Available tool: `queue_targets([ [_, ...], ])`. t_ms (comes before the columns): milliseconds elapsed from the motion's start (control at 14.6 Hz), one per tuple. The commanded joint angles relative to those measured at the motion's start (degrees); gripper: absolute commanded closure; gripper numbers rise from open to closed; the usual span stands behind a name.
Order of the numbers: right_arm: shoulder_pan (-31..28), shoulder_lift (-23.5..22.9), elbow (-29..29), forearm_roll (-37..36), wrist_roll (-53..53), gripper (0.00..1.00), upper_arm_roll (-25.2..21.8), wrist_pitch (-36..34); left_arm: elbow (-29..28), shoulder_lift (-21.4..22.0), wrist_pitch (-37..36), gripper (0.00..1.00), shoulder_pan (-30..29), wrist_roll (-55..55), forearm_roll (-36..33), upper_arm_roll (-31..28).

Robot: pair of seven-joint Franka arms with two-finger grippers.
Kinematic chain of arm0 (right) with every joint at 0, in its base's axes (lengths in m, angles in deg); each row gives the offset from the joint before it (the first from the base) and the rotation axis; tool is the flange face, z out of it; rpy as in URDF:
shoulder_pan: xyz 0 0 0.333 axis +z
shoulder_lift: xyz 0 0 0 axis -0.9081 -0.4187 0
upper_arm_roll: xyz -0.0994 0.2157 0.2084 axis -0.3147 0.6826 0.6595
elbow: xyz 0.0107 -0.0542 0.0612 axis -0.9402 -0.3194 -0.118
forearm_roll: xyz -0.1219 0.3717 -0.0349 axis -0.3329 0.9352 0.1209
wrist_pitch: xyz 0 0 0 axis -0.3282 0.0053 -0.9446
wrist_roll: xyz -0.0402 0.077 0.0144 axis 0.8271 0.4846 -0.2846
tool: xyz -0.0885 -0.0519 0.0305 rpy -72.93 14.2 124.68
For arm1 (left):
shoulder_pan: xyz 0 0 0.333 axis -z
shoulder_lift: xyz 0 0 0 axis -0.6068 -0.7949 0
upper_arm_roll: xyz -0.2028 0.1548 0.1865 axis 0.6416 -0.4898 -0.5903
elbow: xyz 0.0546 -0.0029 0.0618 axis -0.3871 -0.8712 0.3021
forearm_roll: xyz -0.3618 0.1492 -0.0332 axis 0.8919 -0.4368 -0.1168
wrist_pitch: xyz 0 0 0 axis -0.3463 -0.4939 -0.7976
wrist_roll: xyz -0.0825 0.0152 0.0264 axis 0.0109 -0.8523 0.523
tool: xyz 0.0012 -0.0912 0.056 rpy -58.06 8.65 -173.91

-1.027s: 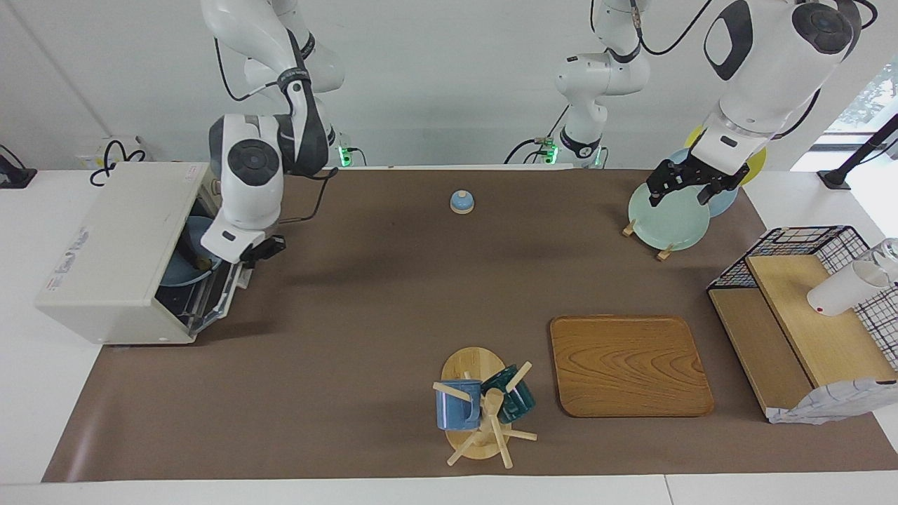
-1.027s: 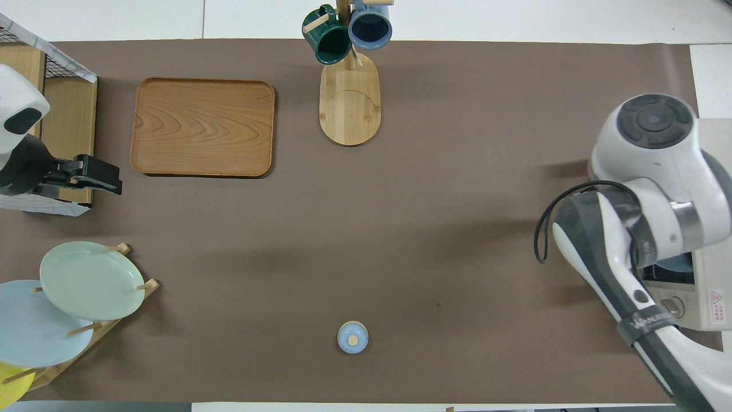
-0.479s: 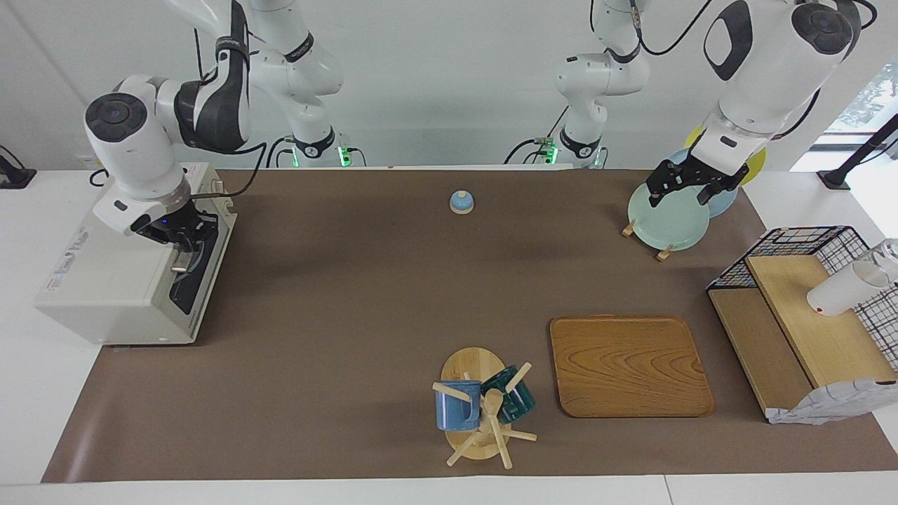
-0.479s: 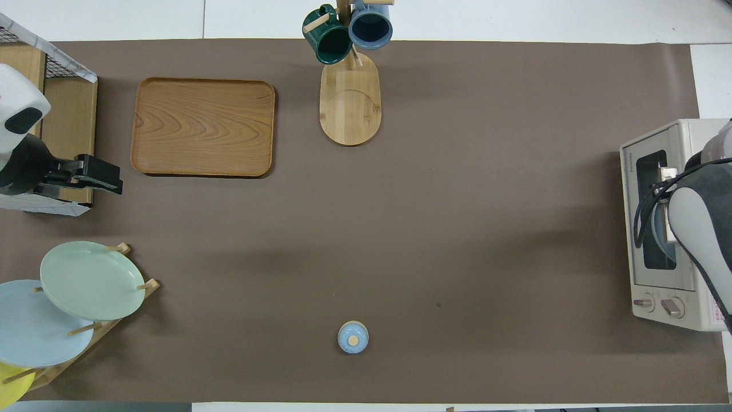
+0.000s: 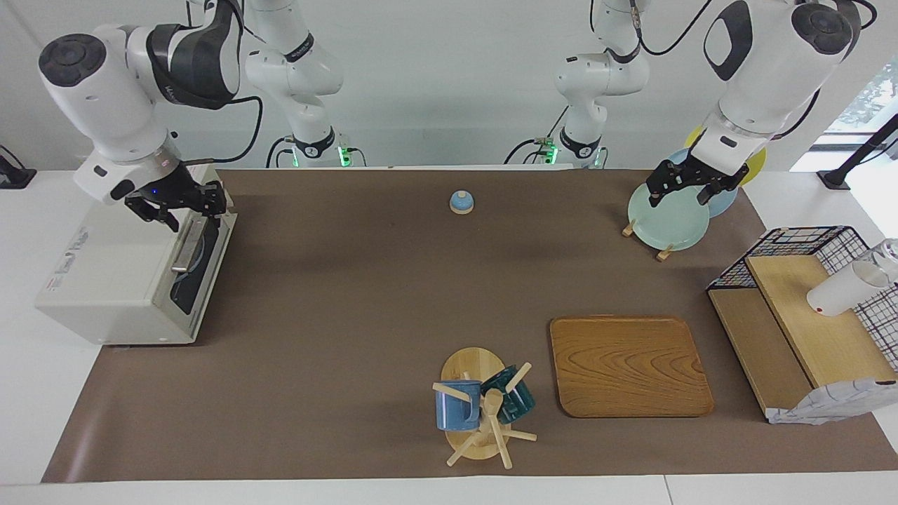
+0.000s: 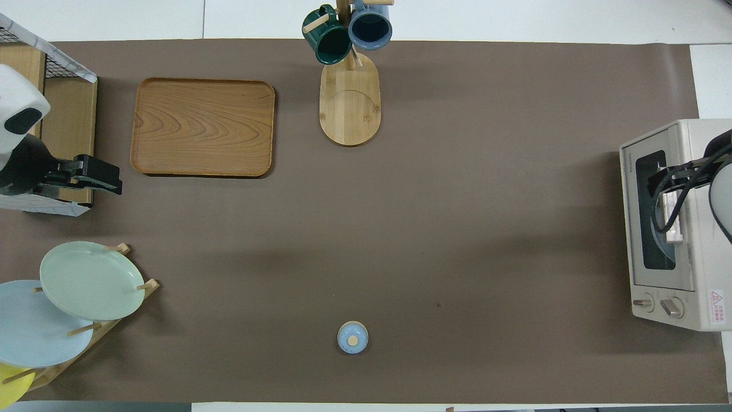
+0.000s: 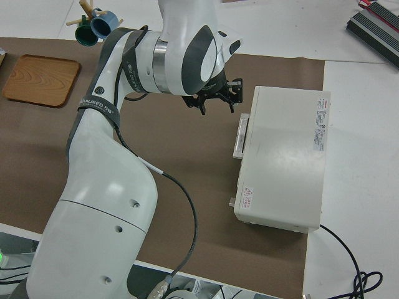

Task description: Put eggplant into oven

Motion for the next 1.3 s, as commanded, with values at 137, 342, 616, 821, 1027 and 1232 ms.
queue_targets([
  [137, -0.27, 0.61, -0.21, 1.39, 0.20, 0.00, 0.09, -0.65, -0.03, 0.31, -0.83, 0.00, -0.65, 0.76, 0.07, 0.26],
  [342, 0.69, 1.67, -0.56, 1.39, 0.29, 0.00, 0.09, -1.08, -0.03, 0.31, -0.83, 0.00, -0.65, 0.76, 0.07, 0.26],
  [616, 8.42, 2.02, 2.87, 1.82, -0.06, 0.00, -7.54, -6.80, -0.03, 0.31, -0.83, 0.00, -0.65, 0.76, 0.07, 0.26],
  [821, 10.54, 3.51, 1.29, 1.91, -4.79, 0.00, -8.96, -5.05, -0.03, 0.31, -0.83, 0.00, -0.65, 0.76, 0.07, 0.26],
  [1027, 10.45, 3.87, 0.67, 2.09, -5.16, 0.00, -8.96, -4.78, -0.03, 0.31, -0.83, 0.00, -0.74, 0.76, 0.07, 0.26],
  [1232, 9.13, 3.96, 0.58, 2.18, -8.31, 0.00, -8.08, -4.43, -0.03, 0.31, -0.83, 0.00, -0.65, 0.76, 0.07, 0.26],
])
